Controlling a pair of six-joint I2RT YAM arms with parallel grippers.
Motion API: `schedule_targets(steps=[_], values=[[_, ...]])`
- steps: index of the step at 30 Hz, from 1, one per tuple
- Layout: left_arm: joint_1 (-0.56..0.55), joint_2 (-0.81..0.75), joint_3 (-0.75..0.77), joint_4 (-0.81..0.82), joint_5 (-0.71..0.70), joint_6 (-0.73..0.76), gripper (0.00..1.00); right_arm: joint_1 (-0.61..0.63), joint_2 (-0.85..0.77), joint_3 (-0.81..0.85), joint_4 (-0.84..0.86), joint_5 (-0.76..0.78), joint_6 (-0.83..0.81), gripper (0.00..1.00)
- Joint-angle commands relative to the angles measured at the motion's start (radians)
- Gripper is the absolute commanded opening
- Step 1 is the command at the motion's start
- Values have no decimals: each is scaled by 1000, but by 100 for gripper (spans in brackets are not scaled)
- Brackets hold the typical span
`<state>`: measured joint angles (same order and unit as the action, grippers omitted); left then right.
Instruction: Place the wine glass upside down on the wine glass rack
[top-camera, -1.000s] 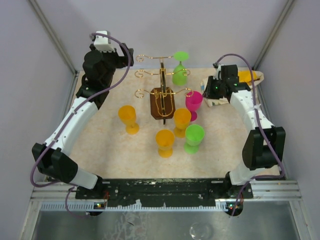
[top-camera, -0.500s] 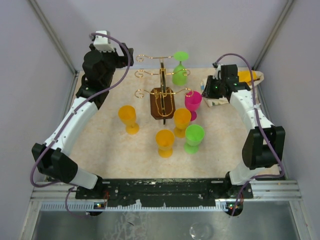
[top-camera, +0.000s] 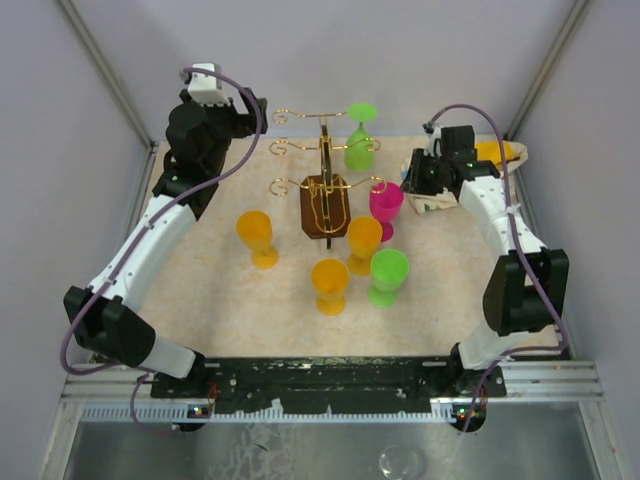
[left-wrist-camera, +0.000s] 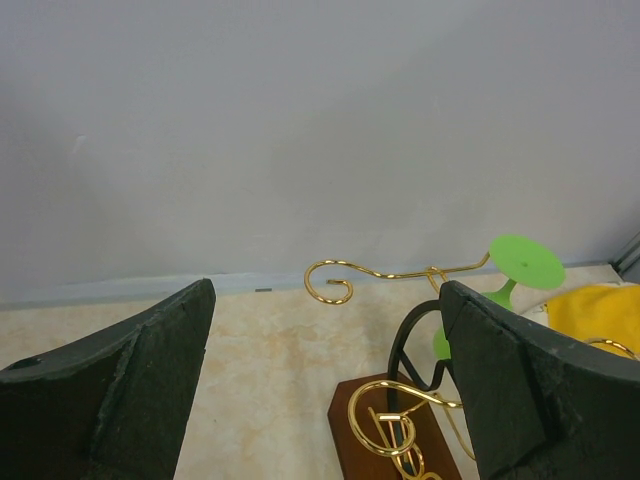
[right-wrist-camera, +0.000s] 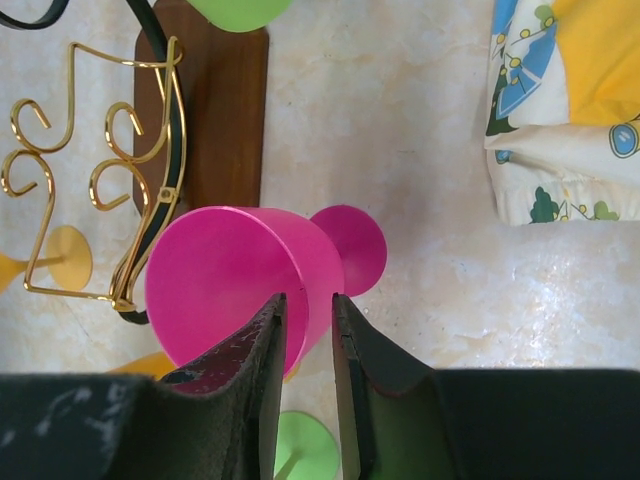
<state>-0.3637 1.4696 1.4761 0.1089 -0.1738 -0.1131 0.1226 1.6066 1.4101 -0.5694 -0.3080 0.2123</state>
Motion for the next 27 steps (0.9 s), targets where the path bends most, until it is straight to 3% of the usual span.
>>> schedule_targets(steps=[1, 6, 9, 13, 20, 24, 27], values=[[3, -31, -11, 37, 8, -7, 99, 23, 36, 30, -14, -8, -16, 26], [3, -32, -5, 31, 19, -4, 99, 38, 87, 27, -23, 15, -38, 22], [3, -34, -5, 30, 19, -2, 99, 37, 87, 49, -30, 21, -52, 0], [3, -40, -7, 40, 23, -6, 99, 38, 63, 124, -73, 103, -87, 0], [3, -36, 44, 22, 58, -99, 99, 38, -65, 254, -43, 463, -151, 0], [3, -21, 94, -20, 27, -199, 99, 38, -153, 241, 126, 602, -211, 0], [3, -6, 145, -86, -19, -342, 99, 39, -224, 176, 339, 587, -247, 0]])
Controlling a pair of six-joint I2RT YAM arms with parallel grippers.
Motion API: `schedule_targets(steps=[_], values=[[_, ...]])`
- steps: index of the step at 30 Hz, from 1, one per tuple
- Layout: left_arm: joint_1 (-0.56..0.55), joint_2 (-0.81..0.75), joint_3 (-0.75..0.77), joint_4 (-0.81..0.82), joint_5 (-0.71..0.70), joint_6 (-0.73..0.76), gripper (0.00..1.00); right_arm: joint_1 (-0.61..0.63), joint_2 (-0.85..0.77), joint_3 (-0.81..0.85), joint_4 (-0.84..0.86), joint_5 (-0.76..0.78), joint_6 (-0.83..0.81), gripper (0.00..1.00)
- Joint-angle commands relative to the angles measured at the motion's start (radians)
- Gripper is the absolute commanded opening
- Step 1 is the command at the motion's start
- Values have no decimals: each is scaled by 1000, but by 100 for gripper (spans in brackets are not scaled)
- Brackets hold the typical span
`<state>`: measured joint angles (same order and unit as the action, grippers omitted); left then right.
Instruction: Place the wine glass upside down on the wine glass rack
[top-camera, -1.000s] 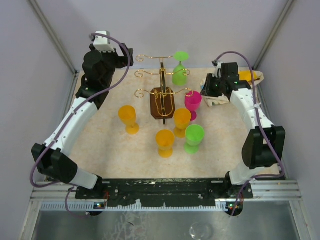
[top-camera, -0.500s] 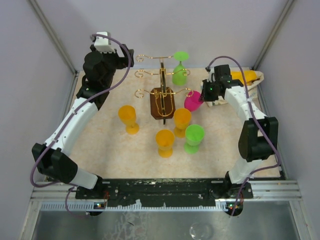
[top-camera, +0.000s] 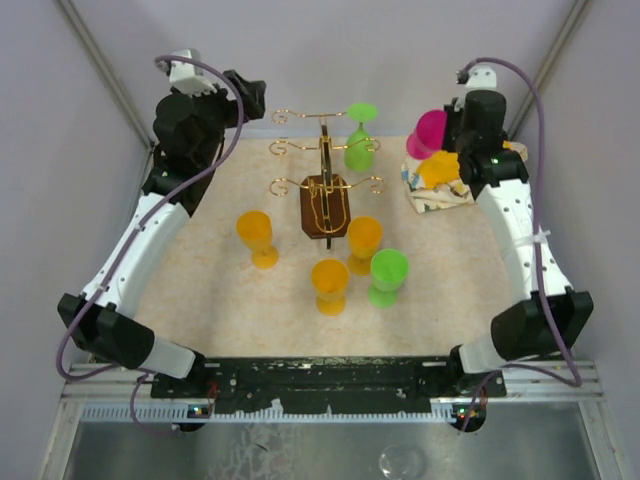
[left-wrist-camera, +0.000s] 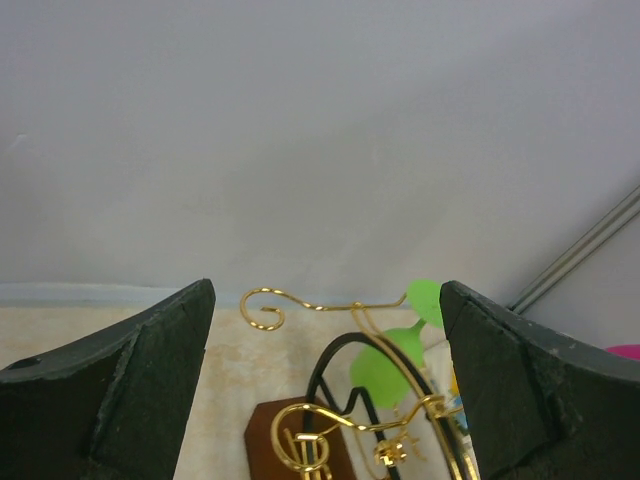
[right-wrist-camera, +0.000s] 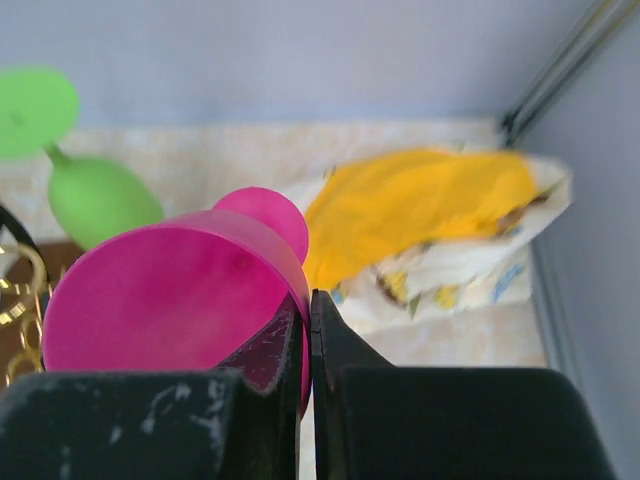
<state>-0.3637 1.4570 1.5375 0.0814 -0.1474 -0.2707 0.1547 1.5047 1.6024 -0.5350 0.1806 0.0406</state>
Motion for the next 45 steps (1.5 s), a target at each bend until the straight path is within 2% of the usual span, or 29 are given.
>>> schedule_targets(steps=[1, 6, 9, 12, 15, 18, 21, 24, 32, 45], values=[[3, 14, 104, -90, -56, -230, 99, 6, -150, -42, 381, 68, -82, 0], [5, 74, 230, -281, -49, -497, 99, 9, -199, -169, 795, -144, -7, 0], [6, 76, 226, -308, 7, -679, 98, 55, -179, -199, 969, -236, 35, 0], [8, 58, 174, -281, 43, -865, 92, 154, -146, -219, 1099, -251, -38, 0], [10, 9, 50, -163, 75, -1051, 83, 236, -99, -249, 1246, -266, -89, 0], [11, -11, 36, -163, 67, -1147, 83, 284, -53, -261, 1358, -270, -96, 0], [11, -50, -27, -108, 50, -1246, 83, 352, -14, -266, 1431, -256, -183, 0], [10, -81, -68, -76, 22, -1284, 83, 410, 21, -264, 1466, -227, -259, 0], [10, -115, -120, -51, -1, -1312, 82, 492, 74, -256, 1490, -212, -296, 0], [9, -82, -122, -59, 56, -1313, 65, 576, 98, -236, 1469, -211, -315, 0]])
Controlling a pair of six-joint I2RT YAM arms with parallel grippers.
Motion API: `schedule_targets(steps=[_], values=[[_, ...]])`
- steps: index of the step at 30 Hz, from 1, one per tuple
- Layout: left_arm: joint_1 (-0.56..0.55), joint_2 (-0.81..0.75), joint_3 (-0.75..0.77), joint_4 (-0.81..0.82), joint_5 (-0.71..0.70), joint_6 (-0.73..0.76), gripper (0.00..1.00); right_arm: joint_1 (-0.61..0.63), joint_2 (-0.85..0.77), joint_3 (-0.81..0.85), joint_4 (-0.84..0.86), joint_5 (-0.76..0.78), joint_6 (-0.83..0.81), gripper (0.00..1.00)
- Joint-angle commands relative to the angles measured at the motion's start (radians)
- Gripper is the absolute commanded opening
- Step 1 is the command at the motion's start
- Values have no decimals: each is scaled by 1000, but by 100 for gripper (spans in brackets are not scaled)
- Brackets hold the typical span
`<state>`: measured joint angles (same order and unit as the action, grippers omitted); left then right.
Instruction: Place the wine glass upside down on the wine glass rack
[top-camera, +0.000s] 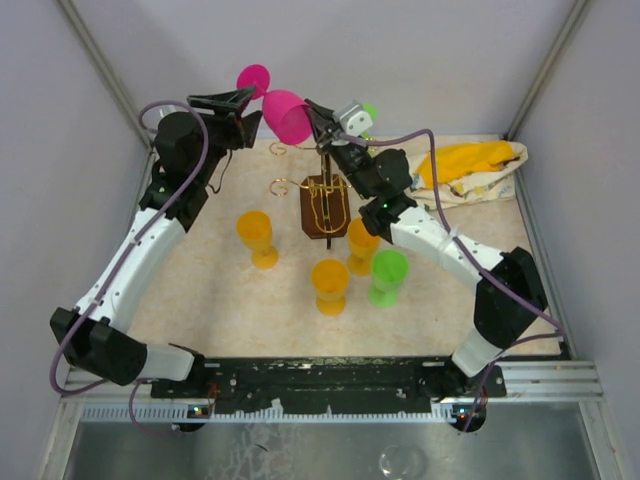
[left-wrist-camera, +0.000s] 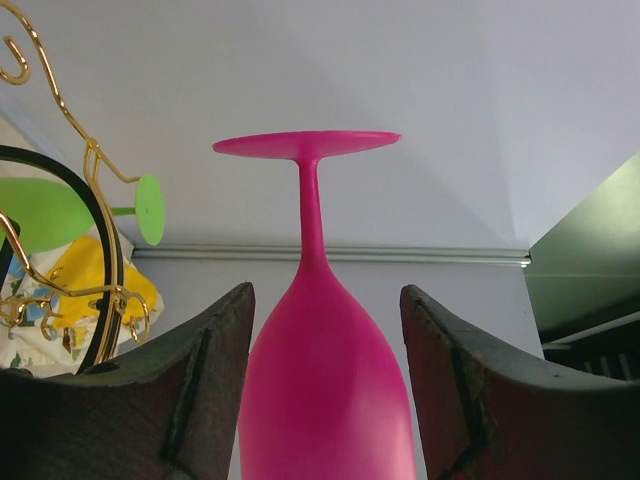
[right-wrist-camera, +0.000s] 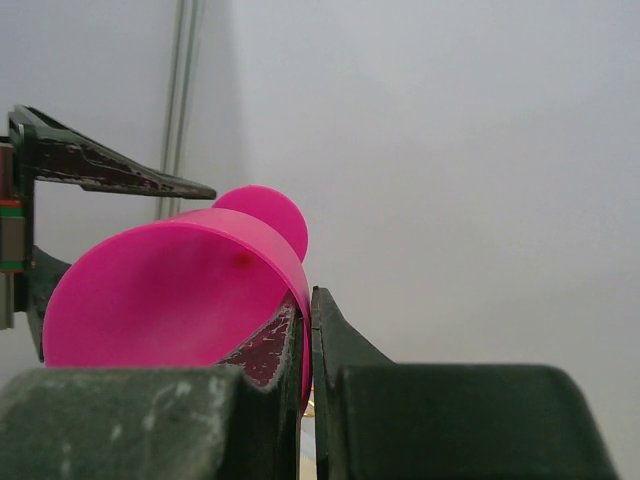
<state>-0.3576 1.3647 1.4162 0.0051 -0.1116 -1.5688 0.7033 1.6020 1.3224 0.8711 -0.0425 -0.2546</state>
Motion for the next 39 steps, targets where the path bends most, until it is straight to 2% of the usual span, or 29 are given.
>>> schedule_targets(steps=[1, 10, 25, 29, 33, 35, 39], values=[[3, 11, 0, 18, 21, -13, 64, 32, 1, 44, 63, 10, -20, 0], [4, 12, -13, 34, 30, -8, 54, 58, 0, 40, 60, -32, -8, 0], [5, 20, -31, 123, 46, 44, 17, 58, -22, 9, 61, -106, -9, 0], [8, 18, -50, 187, 56, 74, 8, 58, -30, -9, 64, -99, -12, 9], [14, 14, -76, 254, 59, 106, 1, 58, -37, -18, 66, -96, -19, 12], [16, 16, -86, 296, 64, 126, 0, 58, -37, -20, 68, -93, -21, 14], [21, 15, -111, 368, 64, 151, 0, 58, -40, -29, 72, -73, -33, 24]])
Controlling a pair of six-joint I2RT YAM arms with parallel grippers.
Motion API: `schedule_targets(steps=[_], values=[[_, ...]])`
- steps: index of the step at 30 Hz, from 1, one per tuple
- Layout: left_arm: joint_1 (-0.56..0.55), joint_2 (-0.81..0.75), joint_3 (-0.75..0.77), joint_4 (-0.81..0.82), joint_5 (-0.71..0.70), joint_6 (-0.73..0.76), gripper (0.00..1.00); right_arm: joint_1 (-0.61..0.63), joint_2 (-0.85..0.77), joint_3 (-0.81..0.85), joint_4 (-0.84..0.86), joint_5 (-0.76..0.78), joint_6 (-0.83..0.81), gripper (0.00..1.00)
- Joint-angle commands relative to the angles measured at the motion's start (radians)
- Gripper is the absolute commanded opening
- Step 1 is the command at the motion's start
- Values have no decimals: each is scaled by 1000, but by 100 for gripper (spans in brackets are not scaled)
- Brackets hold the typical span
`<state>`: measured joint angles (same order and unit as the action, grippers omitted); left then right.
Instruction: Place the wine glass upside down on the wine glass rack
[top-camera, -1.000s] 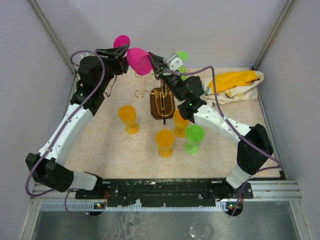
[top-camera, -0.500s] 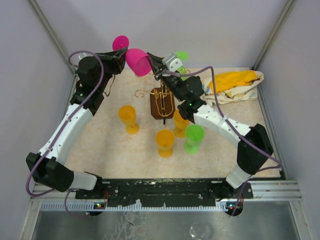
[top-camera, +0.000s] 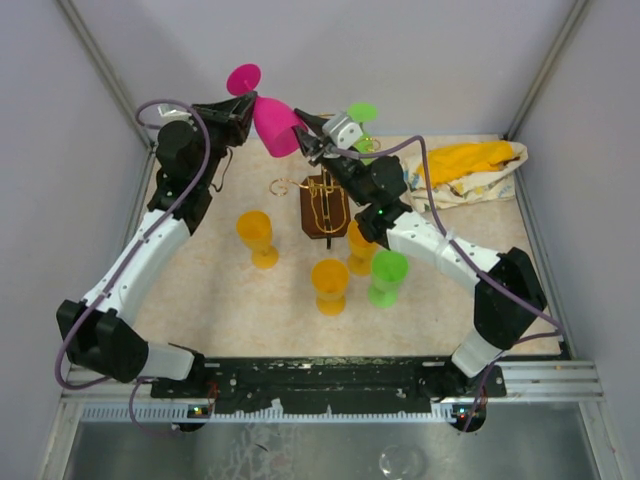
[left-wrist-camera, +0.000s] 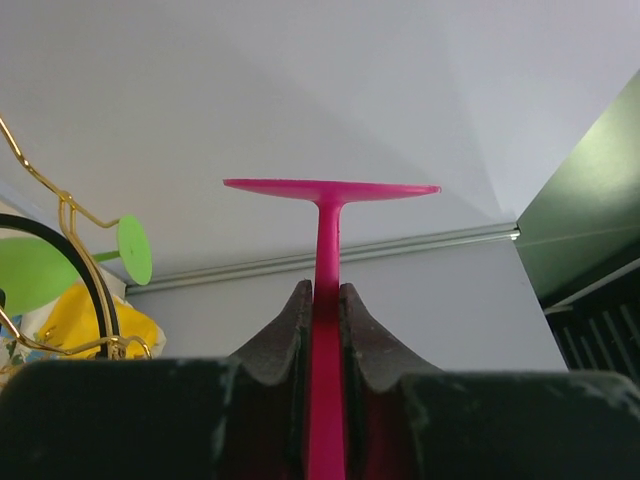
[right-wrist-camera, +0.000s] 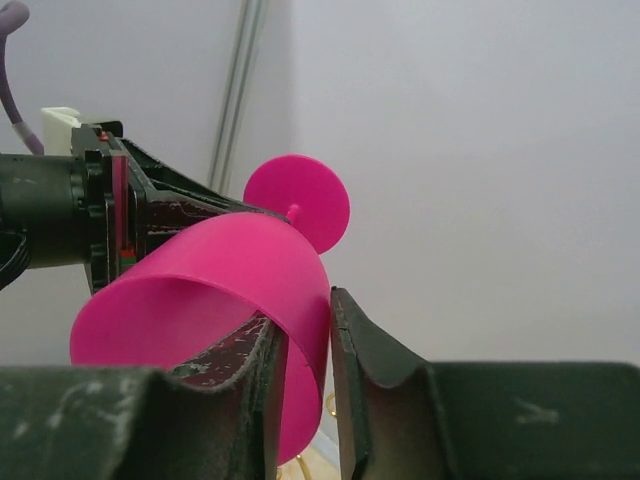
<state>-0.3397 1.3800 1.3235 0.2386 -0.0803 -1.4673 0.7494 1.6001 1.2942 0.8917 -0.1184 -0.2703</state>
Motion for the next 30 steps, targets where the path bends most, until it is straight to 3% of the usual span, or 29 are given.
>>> schedule_targets(steps=[1, 8, 17, 24, 30], values=[[6, 0, -25, 160, 33, 56, 0, 11, -40, -1, 50, 9, -22, 26], [48, 3, 16, 177, 51, 156, 0, 10, -57, -30, 33, 38, -48, 39], [177, 27, 120, 120, 78, 363, 0, -18, -93, -58, -63, 97, -62, 44], [235, 142, 296, -60, 41, 829, 0, -56, -125, -55, -143, 142, -68, 45], [248, 228, 321, -114, -4, 1134, 0, -96, -170, -50, -234, 208, -78, 45]])
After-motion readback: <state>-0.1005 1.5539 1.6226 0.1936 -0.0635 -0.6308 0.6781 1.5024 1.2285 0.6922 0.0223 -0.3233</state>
